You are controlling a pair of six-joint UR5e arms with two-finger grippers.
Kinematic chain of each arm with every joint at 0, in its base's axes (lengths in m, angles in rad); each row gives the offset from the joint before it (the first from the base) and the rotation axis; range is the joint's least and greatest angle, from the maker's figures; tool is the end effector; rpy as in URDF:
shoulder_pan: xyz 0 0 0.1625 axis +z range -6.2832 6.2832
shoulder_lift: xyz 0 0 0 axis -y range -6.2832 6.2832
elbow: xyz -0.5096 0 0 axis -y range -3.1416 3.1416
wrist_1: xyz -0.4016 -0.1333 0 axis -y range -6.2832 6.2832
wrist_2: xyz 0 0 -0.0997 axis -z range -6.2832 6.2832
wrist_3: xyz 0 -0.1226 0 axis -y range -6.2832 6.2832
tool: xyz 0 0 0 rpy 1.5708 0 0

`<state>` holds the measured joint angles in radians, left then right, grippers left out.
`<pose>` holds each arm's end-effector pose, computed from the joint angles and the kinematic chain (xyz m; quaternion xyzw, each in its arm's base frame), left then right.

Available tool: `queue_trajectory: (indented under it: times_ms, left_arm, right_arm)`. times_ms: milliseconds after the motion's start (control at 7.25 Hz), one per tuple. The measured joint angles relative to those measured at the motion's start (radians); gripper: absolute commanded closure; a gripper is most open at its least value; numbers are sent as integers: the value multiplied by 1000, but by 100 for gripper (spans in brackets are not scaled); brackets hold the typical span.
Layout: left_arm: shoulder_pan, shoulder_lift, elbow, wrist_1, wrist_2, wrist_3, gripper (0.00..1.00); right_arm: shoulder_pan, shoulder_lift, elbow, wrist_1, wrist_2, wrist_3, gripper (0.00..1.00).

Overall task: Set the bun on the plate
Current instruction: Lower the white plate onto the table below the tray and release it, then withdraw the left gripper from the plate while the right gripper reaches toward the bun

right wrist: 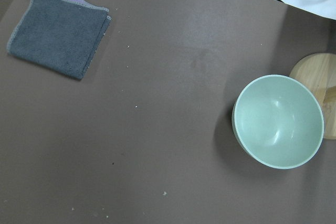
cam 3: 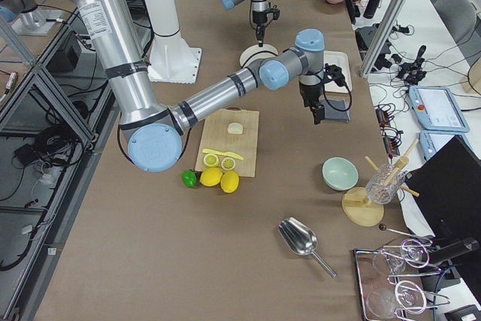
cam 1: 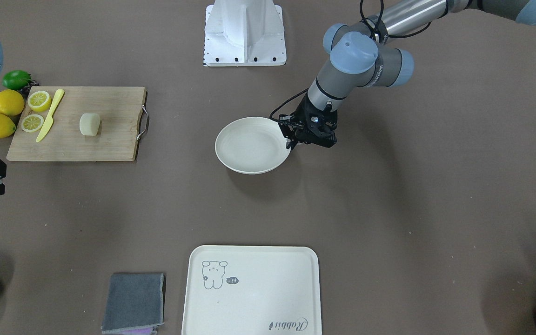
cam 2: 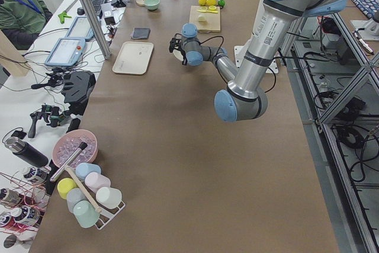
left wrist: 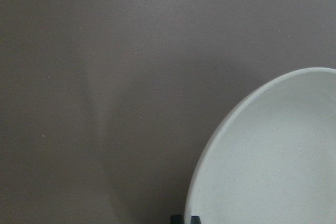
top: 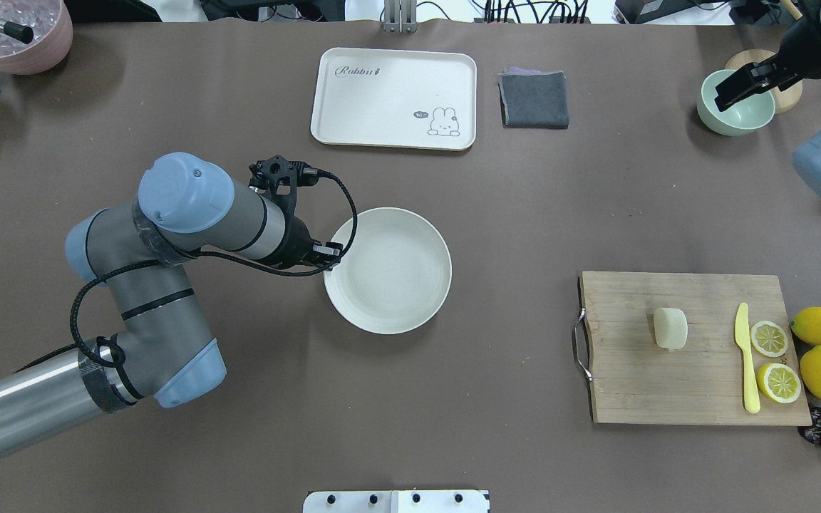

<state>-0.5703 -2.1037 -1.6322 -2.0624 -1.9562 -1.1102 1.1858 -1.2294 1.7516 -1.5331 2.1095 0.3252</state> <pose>0.5746 -0.4722 0.3413 0.1073 0.5220 0.0527 0.8445 -0.1823 -0.6373 0.4786 0.1608 -0.3324 -0.1012 0.9238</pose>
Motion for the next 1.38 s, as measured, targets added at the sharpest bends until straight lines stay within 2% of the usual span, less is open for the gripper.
queue_trajectory:
  times_ms: [552, 966, 1379]
  left_arm:
    - [-2, 7, 2, -48, 47, 2, 2]
    - [-82, 28, -29, -47, 73, 45, 2]
    - [-169, 68, -38, -48, 70, 138, 2]
  right_arm:
    - [-7, 1, 2, 0, 10, 0, 0]
    - [-55, -2, 11, -1, 48, 6, 0]
    - [-100, -53, 22, -1, 90, 46, 0]
